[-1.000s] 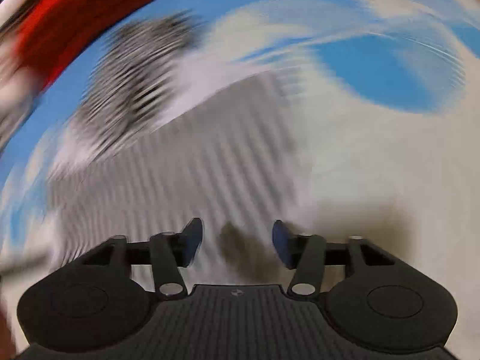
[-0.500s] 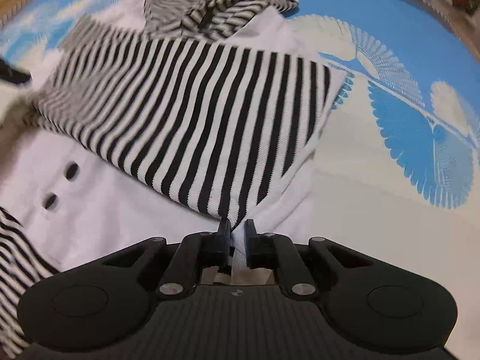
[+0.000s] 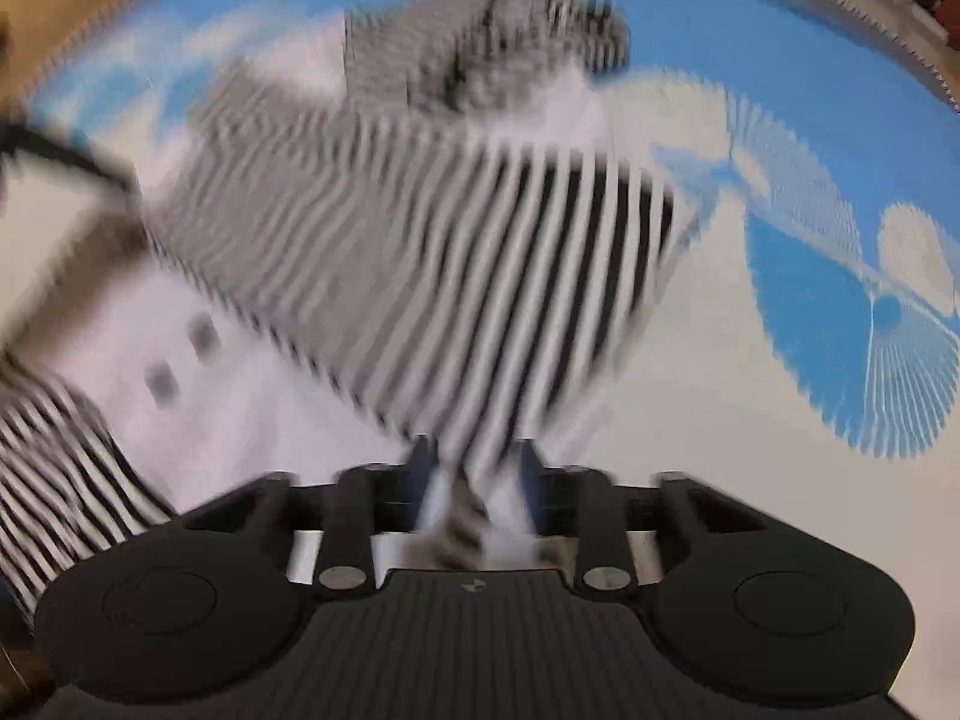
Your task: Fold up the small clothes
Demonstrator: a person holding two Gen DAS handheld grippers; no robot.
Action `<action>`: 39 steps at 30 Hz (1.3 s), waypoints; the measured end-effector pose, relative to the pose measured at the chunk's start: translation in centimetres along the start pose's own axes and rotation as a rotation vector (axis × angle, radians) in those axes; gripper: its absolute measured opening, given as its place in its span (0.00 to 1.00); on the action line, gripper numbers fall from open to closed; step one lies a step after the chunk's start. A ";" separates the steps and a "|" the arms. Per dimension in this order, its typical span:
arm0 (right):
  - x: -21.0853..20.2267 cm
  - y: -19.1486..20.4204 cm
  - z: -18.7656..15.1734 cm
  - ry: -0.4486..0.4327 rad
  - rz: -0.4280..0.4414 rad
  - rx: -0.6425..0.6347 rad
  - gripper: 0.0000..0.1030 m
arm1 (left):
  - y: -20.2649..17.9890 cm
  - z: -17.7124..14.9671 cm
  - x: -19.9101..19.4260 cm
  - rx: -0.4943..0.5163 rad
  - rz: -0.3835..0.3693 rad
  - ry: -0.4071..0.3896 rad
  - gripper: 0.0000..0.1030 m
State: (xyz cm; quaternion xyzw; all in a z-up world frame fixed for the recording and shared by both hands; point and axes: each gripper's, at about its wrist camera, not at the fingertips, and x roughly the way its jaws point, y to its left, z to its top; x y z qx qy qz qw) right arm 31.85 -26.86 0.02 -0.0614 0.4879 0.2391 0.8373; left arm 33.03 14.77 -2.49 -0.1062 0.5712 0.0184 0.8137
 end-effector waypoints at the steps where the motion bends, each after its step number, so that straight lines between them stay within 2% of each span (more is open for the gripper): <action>1: 0.1 0.0 0.5 -0.038 0.004 0.051 0.56 | 0.4 -0.2 0.5 -0.010 0.020 0.017 0.29; 3: 1.6 0.2 1.2 -0.044 0.036 0.136 0.56 | 1.0 -0.5 1.4 -0.024 0.042 0.048 0.30; 5: 4.3 0.2 0.9 0.030 0.036 0.191 0.56 | 1.5 -0.6 1.6 -0.035 0.036 0.057 0.34; 7: 7.2 -0.1 -0.1 0.153 -0.044 0.203 0.55 | 1.6 -0.4 0.9 -0.037 0.039 0.047 0.34; 8: 7.8 -0.3 -0.4 0.178 -0.095 0.196 0.54 | 1.6 -0.2 0.4 -0.038 0.035 0.030 0.34; 9: 7.6 -0.4 -0.3 0.166 -0.116 0.199 0.54 | 1.5 -0.1 -0.3 -0.038 0.026 0.005 0.34; 11: 5.8 -0.8 0.7 0.107 -0.105 0.262 0.54 | 1.4 0.3 -1.7 -0.030 0.013 -0.058 0.37; 12: 4.4 -1.0 1.3 0.050 -0.099 0.299 0.55 | 1.2 0.4 -2.4 -0.030 0.009 -0.093 0.41; 15: 1.1 -0.9 3.0 -0.103 -0.101 0.349 0.60 | 0.4 0.5 -3.8 -0.031 0.003 -0.186 0.58; 20: -2.8 -0.2 4.6 -0.332 -0.071 0.359 0.67 | -1.4 0.9 -5.1 -0.018 -0.006 -0.303 0.68; 22: -3.6 -0.5 5.3 -0.376 -0.084 0.361 0.67 | -2.1 0.9 -5.5 -0.005 0.017 -0.355 0.71; 27: -5.0 -1.5 6.5 -0.413 -0.094 0.410 0.67 | -3.2 1.3 -6.4 0.057 0.054 -0.447 0.71; 32: -5.0 -2.8 7.3 -0.369 -0.223 0.389 0.67 | -3.6 1.7 -7.2 0.129 0.100 -0.523 0.71; 35: -4.5 -4.0 7.2 -0.308 -0.309 0.366 0.67 | -3.8 2.1 -7.5 0.160 0.119 -0.543 0.69; 38: -4.2 -5.1 6.6 -0.269 -0.338 0.374 0.67 | -4.3 3.9 -7.3 0.174 0.085 -0.536 0.56; 39: -4.2 -5.4 6.4 -0.263 -0.336 0.382 0.67 | -4.6 4.9 -7.1 0.180 0.075 -0.532 0.43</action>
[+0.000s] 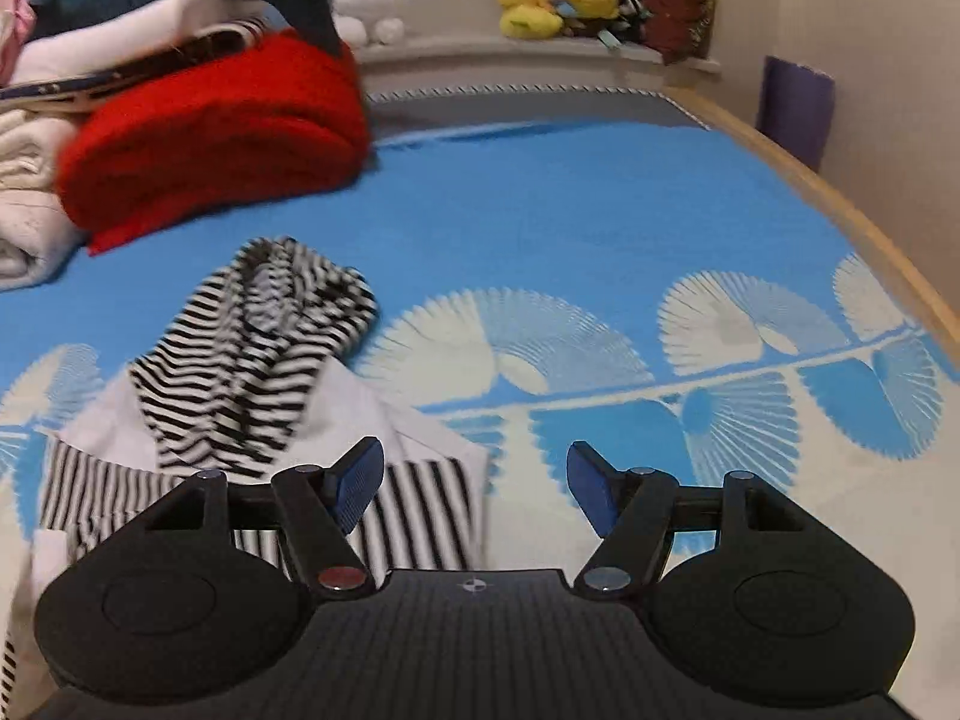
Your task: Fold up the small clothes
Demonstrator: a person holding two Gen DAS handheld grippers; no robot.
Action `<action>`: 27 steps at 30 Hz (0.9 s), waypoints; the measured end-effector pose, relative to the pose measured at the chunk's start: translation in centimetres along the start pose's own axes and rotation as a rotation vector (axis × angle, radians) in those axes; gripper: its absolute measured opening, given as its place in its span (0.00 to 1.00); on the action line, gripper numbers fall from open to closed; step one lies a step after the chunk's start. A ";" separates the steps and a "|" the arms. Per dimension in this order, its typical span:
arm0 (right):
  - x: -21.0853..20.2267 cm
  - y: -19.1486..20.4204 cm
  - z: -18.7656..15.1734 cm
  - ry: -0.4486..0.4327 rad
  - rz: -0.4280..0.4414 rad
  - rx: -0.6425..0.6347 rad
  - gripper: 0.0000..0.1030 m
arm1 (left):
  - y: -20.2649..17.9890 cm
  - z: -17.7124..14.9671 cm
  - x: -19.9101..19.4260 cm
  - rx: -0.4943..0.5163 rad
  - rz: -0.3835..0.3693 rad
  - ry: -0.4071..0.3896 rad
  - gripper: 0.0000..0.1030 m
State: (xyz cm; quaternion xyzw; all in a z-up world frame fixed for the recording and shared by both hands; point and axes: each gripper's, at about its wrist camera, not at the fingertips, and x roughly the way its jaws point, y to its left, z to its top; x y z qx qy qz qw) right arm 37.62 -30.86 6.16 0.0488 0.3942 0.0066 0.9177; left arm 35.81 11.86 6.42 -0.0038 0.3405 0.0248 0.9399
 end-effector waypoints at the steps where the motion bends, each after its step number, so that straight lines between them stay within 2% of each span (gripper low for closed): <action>1: 0.1 -0.4 0.1 0.006 0.003 0.005 0.67 | -0.3 1.1 1.1 0.005 -0.008 0.007 0.27; 3: 0.2 -0.9 0.0 0.008 0.004 0.008 0.65 | -0.8 3.2 3.6 -0.004 -0.006 0.017 0.12; 4: 0.2 -1.2 -0.1 0.008 0.002 0.013 0.61 | -1.0 4.5 5.4 -0.019 -0.008 0.023 0.10; 6: 0.5 -1.6 -0.1 0.018 0.008 0.030 0.46 | -1.3 6.6 8.9 -0.050 -0.017 0.046 0.10; 7: 0.5 -1.9 -0.1 0.024 0.015 0.040 0.34 | -1.6 7.9 11.2 -0.065 -0.019 0.060 0.10; 11: 0.9 -2.4 0.2 0.034 0.014 0.059 0.32 | -2.7 11.6 19.3 -0.068 -0.014 0.110 0.10; 15: 1.9 -2.2 0.3 0.066 0.014 0.062 0.33 | -3.6 13.7 26.2 -0.098 -0.036 0.166 0.13; 17: 2.5 -2.1 0.4 0.084 0.027 0.069 0.33 | -4.2 14.4 29.2 -0.103 -0.031 0.182 0.20; 18: 2.7 -1.9 0.4 0.089 0.033 0.073 0.34 | -4.4 14.7 30.6 -0.112 -0.036 0.197 0.36; 19: 2.8 -1.7 0.5 0.092 0.039 0.072 0.35 | -4.6 14.9 32.0 -0.117 -0.037 0.223 0.56; 20: 3.0 -1.5 0.5 0.095 0.043 0.066 0.36 | -4.9 14.9 33.4 -0.117 -0.023 0.254 0.64; 21: 3.1 -1.4 0.4 0.099 0.045 0.058 0.36 | -4.9 14.9 34.6 -0.113 0.003 0.266 0.68; 23: 3.4 -1.1 0.0 0.113 0.047 0.044 0.36 | -4.8 14.8 36.4 -0.131 0.055 0.264 0.68; 26: 3.8 -0.9 -0.4 0.131 0.046 0.022 0.36 | -4.4 14.3 39.0 -0.188 0.040 0.304 0.68; 27: 3.8 -0.9 -0.4 0.132 0.043 0.017 0.36 | -4.7 14.4 39.3 -0.173 0.042 0.286 0.69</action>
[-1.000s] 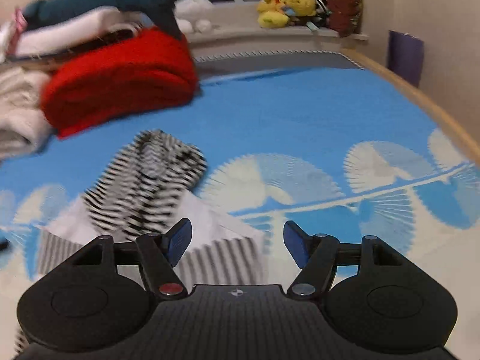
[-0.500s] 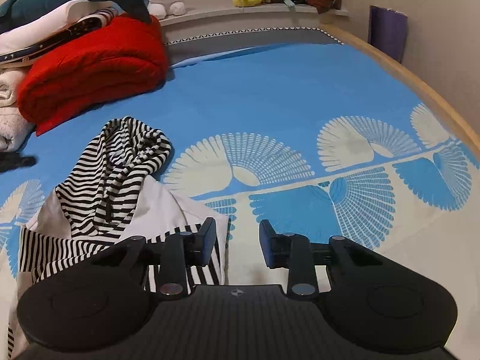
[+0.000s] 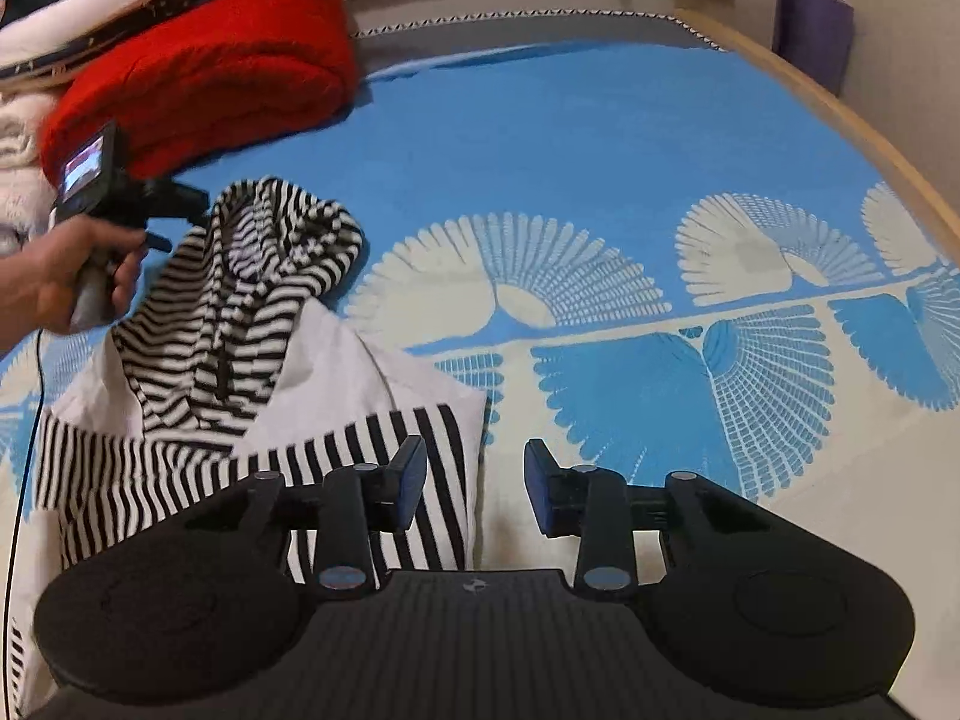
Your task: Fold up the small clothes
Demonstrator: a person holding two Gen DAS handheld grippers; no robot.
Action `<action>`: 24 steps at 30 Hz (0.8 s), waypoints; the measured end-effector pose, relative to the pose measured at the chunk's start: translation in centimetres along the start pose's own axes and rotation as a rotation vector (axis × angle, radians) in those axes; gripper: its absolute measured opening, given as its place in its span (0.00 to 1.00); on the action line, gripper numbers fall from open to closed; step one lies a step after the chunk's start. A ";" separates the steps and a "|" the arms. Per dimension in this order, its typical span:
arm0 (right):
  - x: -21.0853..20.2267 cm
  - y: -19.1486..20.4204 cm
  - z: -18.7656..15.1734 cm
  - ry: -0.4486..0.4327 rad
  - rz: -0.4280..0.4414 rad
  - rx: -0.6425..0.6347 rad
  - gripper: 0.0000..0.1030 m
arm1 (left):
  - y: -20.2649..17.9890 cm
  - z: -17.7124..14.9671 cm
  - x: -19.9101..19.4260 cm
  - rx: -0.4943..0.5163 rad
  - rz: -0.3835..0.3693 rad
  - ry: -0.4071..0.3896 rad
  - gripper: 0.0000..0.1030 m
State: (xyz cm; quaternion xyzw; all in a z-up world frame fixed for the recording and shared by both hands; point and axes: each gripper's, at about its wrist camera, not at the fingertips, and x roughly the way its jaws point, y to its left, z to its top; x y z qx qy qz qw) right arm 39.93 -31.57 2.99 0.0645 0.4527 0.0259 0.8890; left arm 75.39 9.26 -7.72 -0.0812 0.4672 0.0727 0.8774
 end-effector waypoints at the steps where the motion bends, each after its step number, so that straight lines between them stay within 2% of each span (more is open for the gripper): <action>1: 0.0 -0.1 0.0 0.000 -0.003 -0.002 0.36 | -0.4 0.2 0.2 0.024 0.001 -0.017 0.63; 2: 0.1 -0.2 0.0 0.000 -0.007 -0.004 0.36 | -0.8 0.5 0.3 0.045 -0.019 -0.015 0.55; 4: 0.2 -0.3 0.0 0.002 -0.015 -0.002 0.36 | -1.5 0.9 0.2 0.100 -0.054 -0.009 0.08; 5: 0.3 -0.4 0.1 0.004 -0.017 0.003 0.36 | -2.2 1.1 -0.5 0.138 -0.049 -0.022 0.08; 9: -0.3 -0.2 0.5 -0.010 -0.001 0.011 0.36 | -2.7 0.6 -4.6 0.251 -0.116 -0.082 0.07; 14: -1.7 0.0 1.0 -0.047 0.016 0.007 0.36 | -2.5 -4.2 -13.8 0.400 -0.296 -0.201 0.07; 17: -2.7 -0.6 1.2 -0.067 0.024 0.035 0.36 | -2.2 -10.3 -20.6 0.534 -0.409 -0.248 0.06; 19: -3.6 -1.1 1.3 -0.088 0.039 0.064 0.36 | -1.2 -15.4 -25.3 0.618 -0.473 -0.238 0.06; 21: -4.5 -1.4 1.3 -0.106 0.057 0.097 0.36 | 0.3 -20.2 -29.0 0.688 -0.514 -0.204 0.06; 24: -5.9 -1.6 1.0 -0.120 0.093 0.145 0.37 | 3.2 -27.5 -33.6 0.755 -0.523 -0.062 0.08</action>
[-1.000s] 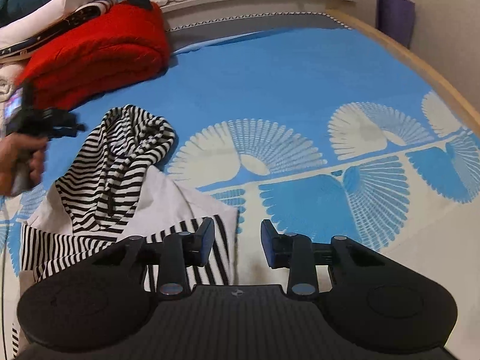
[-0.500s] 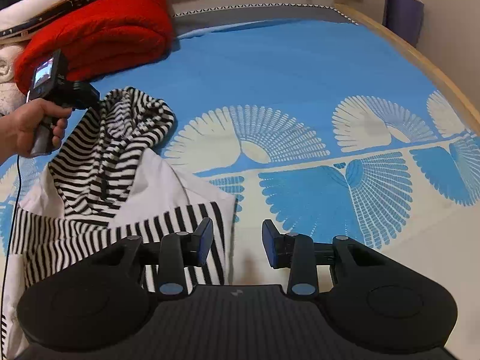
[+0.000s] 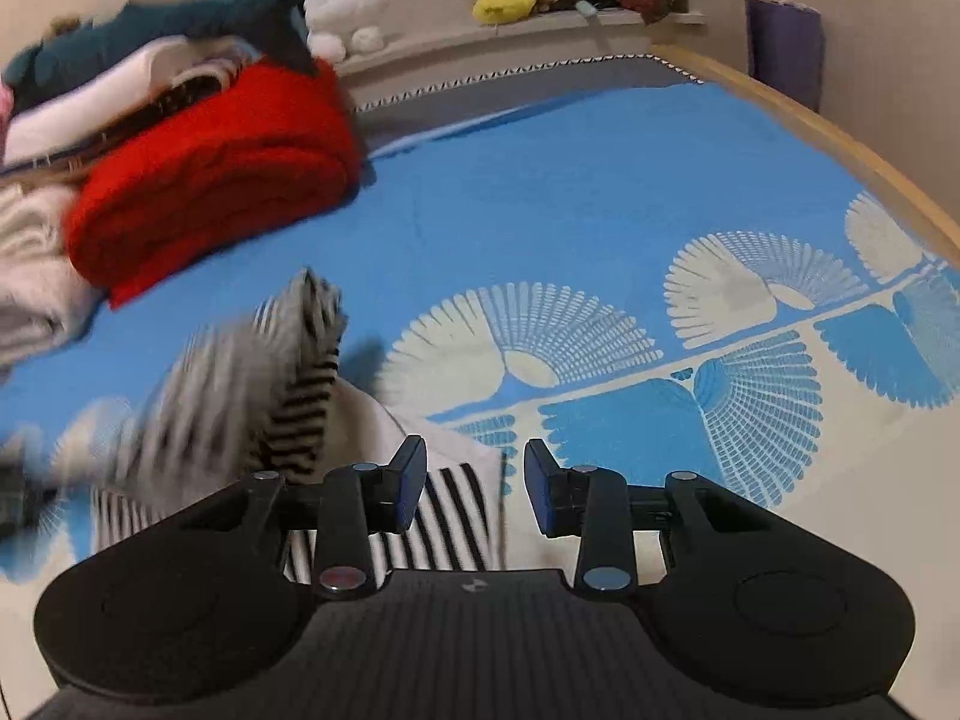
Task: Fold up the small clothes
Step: 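Fold the hood down onto the body with the left gripper while the right gripper grasps the hem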
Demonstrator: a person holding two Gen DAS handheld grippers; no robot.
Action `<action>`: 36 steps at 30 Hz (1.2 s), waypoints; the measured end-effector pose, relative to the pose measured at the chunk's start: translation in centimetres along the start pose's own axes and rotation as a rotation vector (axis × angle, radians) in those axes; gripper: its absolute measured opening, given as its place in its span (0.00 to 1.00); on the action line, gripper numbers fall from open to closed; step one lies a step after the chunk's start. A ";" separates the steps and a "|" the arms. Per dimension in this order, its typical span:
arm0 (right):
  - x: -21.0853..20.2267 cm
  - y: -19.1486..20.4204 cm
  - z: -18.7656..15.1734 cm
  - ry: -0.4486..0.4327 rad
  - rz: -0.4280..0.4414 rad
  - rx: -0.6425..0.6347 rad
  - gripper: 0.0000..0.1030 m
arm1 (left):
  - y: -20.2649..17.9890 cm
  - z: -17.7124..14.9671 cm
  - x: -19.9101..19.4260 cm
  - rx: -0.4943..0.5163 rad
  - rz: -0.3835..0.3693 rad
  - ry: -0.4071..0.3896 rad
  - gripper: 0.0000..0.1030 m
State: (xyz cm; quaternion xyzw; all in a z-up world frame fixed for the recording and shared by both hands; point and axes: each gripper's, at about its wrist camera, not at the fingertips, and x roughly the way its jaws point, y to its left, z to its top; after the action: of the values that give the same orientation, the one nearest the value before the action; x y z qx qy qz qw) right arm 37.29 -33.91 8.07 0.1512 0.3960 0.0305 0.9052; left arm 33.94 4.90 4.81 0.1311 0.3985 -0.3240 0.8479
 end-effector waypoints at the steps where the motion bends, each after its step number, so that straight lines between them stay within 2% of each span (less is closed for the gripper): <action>1: -0.4 0.0 -0.1 -0.001 0.015 0.012 0.38 | -1.0 -1.8 -1.2 -0.010 -0.004 0.057 0.10; 2: -0.9 0.2 -0.4 -0.001 0.031 0.018 0.40 | -1.7 -3.3 -2.3 -0.035 0.003 0.101 0.11; 3: -1.1 0.4 -0.7 -0.001 0.040 0.016 0.40 | -2.0 -4.2 -3.3 -0.067 0.023 0.111 0.14; 4: -1.4 0.7 -1.0 0.002 0.045 0.009 0.40 | -2.1 -4.8 -4.3 -0.121 0.052 0.096 0.22; 5: -1.4 1.0 -1.4 0.009 0.050 0.003 0.41 | -1.6 -5.1 -5.1 -0.207 0.083 0.065 0.29; 6: -1.4 1.2 -1.8 0.020 0.057 0.005 0.41 | -1.0 -5.3 -5.6 -0.310 0.112 0.025 0.44; 7: -1.2 1.4 -2.2 0.037 0.071 0.019 0.41 | 0.1 -5.7 -5.8 -0.452 0.144 -0.025 0.54; 9: -0.6 1.6 -3.0 0.086 0.114 0.069 0.41 | 2.7 -6.7 -5.2 -0.710 0.196 -0.055 0.56; 10: -0.1 1.7 -3.5 0.118 0.138 0.098 0.41 | 4.1 -7.5 -4.0 -0.865 0.224 -0.021 0.56; 12: 0.9 2.1 -4.6 0.179 0.171 0.135 0.41 | 5.6 -8.2 -1.7 -0.990 0.234 0.056 0.56; 16: 3.3 2.6 -6.4 0.292 0.176 0.183 0.44 | 7.6 -9.4 2.0 -1.066 0.205 0.196 0.56; 20: 6.2 2.3 -8.5 0.388 0.093 0.185 0.47 | 7.9 -10.4 3.1 -1.078 0.198 0.237 0.56; 22: 7.7 1.8 -9.6 0.437 0.061 0.222 0.47 | 7.3 -10.6 3.4 -1.075 0.185 0.244 0.52; 23: 8.4 1.8 -10.1 0.459 0.060 0.239 0.47 | 7.0 -10.5 3.6 -1.067 0.173 0.245 0.48; 25: 9.4 2.2 -11.1 0.492 0.069 0.264 0.46 | 7.0 -10.0 3.6 -1.063 0.160 0.229 0.14; 27: 9.7 2.7 -11.5 0.485 0.100 0.300 0.20 | 7.2 -9.5 2.4 -1.070 0.176 0.164 0.05; 28: 9.4 2.8 -11.4 0.467 0.121 0.327 0.06 | 7.6 -9.2 1.4 -1.074 0.181 0.097 0.02; 30: 8.0 2.9 -10.0 0.392 0.173 0.373 0.05 | 8.6 -8.2 -1.6 -1.064 0.183 -0.098 0.00; 32: 4.9 2.9 -7.5 0.246 0.271 0.395 0.04 | 9.2 -7.7 -4.8 -1.029 0.215 -0.272 0.00; 33: 3.3 2.8 -6.3 0.170 0.313 0.391 0.04 | 9.5 -7.7 -5.9 -1.023 0.213 -0.324 0.00; 34: 1.9 2.7 -5.5 0.105 0.343 0.383 0.01 | 9.8 -8.0 -6.6 -1.034 0.200 -0.346 0.00; 35: 1.1 2.5 -5.1 0.070 0.361 0.382 0.01 | 9.9 -8.3 -6.4 -1.050 0.186 -0.321 0.00; 36: 0.9 2.2 -5.1 0.077 0.370 0.392 0.01 | 9.8 -8.8 -5.6 -1.066 0.163 -0.260 0.00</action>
State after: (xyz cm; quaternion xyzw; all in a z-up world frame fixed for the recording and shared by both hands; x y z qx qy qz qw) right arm 34.32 -30.34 4.82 0.3920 0.3940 0.1240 0.8220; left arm 32.50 19.05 3.04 -0.3269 0.3877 -0.0242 0.8615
